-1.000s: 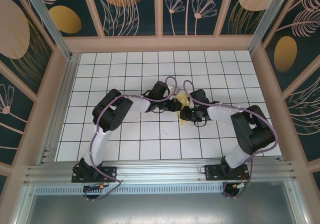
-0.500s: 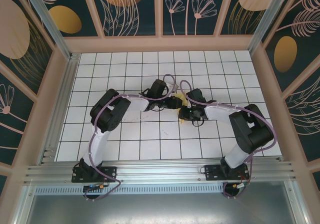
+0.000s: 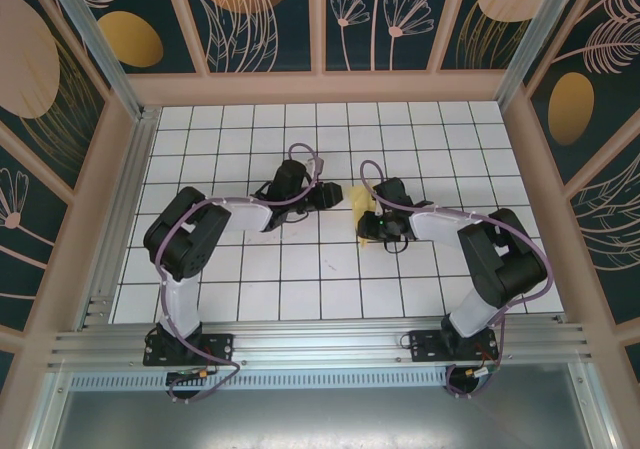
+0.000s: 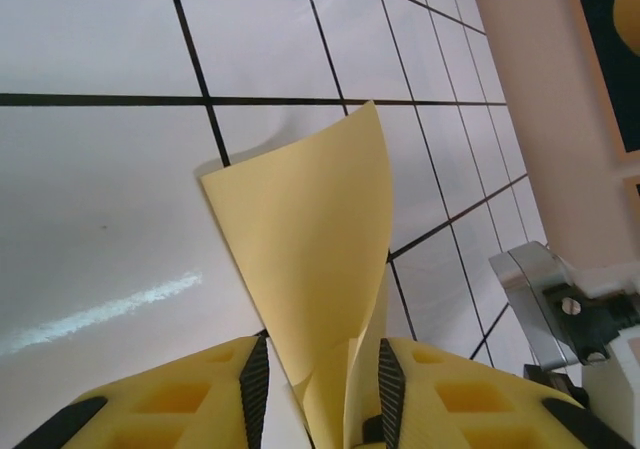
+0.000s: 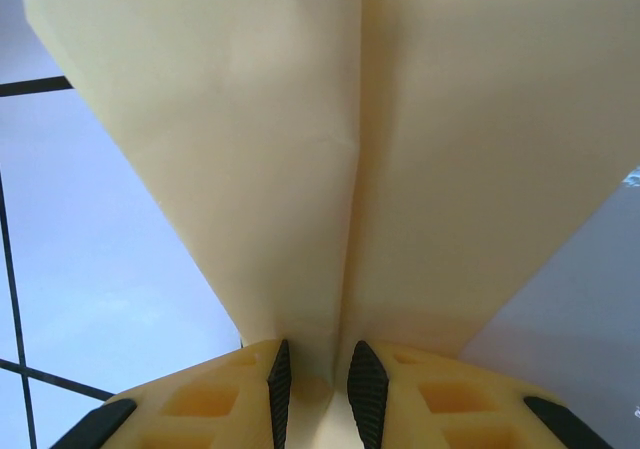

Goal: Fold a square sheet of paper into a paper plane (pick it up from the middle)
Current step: Fourth fold the wing at the center of the table.

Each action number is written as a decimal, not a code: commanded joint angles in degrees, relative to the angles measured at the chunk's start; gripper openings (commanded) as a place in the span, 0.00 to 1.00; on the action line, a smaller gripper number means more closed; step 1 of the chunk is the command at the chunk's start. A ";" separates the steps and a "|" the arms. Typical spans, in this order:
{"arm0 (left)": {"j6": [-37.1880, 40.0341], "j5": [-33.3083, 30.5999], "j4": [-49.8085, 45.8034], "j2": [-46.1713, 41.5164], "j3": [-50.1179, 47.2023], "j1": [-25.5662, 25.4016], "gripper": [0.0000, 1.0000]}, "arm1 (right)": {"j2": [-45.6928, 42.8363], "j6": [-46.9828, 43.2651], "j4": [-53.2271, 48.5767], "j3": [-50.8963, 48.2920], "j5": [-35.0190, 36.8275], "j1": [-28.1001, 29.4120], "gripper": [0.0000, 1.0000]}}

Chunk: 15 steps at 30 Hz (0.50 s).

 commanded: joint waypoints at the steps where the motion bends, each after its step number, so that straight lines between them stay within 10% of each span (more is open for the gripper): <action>1: -0.90 2.69 4.38 -0.06 -0.84 -1.35 0.38 | 4.76 0.48 -5.48 -3.18 2.10 -0.36 0.28; 15: 3.12 4.97 -0.12 9.01 7.28 -3.41 0.28 | 5.18 0.57 -5.61 -3.06 1.81 -0.50 0.27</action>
